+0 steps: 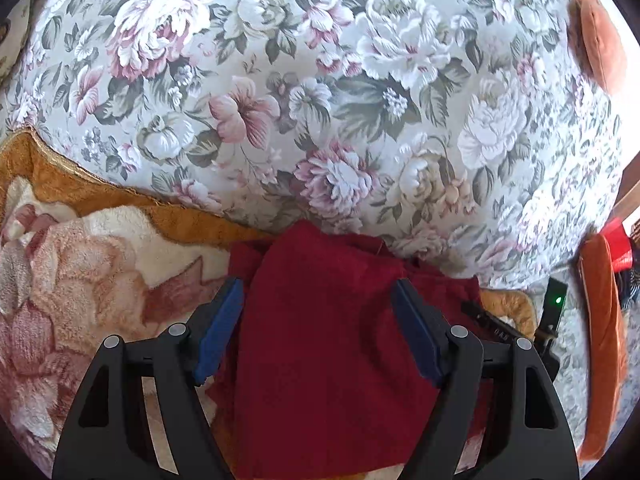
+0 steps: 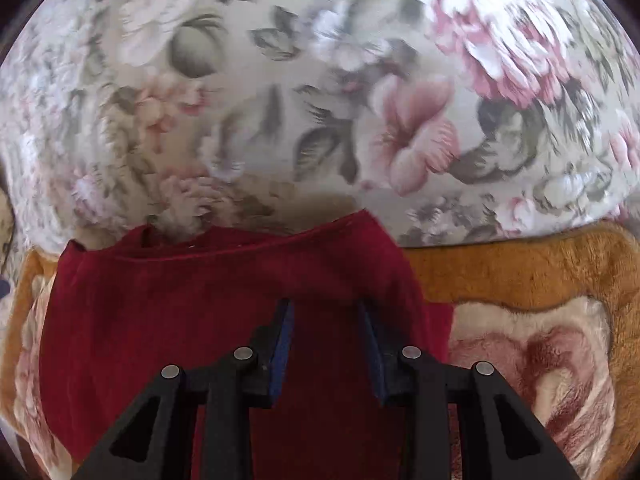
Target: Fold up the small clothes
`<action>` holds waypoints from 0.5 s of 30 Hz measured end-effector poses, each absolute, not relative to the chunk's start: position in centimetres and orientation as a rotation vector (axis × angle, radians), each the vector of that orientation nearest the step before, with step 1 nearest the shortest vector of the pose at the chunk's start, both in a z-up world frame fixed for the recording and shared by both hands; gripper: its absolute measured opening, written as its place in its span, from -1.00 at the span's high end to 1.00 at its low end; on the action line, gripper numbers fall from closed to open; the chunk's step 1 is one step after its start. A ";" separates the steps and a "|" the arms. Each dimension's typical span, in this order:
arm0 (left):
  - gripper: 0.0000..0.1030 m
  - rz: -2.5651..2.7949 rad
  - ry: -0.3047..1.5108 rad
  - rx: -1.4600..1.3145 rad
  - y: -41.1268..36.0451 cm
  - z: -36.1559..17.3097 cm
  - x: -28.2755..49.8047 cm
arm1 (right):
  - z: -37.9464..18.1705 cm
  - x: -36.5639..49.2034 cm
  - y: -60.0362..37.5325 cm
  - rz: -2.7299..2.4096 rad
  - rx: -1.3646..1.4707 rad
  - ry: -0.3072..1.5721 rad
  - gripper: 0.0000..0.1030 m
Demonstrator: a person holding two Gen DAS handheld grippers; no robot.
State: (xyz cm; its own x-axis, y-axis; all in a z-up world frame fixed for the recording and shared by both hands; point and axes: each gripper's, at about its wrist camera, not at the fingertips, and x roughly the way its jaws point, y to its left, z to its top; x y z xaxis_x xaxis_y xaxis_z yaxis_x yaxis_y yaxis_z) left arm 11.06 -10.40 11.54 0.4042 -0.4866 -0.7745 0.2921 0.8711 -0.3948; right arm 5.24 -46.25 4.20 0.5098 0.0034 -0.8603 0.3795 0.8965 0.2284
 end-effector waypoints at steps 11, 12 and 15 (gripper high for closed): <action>-0.49 -0.295 1.130 -0.029 -12.1 2.9 10.9 | 5.9 -0.8 -43.8 -0.193 0.230 0.986 0.38; -0.49 -0.286 1.148 -0.057 -11.6 2.3 11.5 | 4.9 -0.3 -44.4 -0.208 0.231 1.001 0.38; -0.52 -0.307 1.188 -0.179 -10.0 1.6 12.5 | 4.1 0.5 -45.1 -0.215 0.289 0.988 0.39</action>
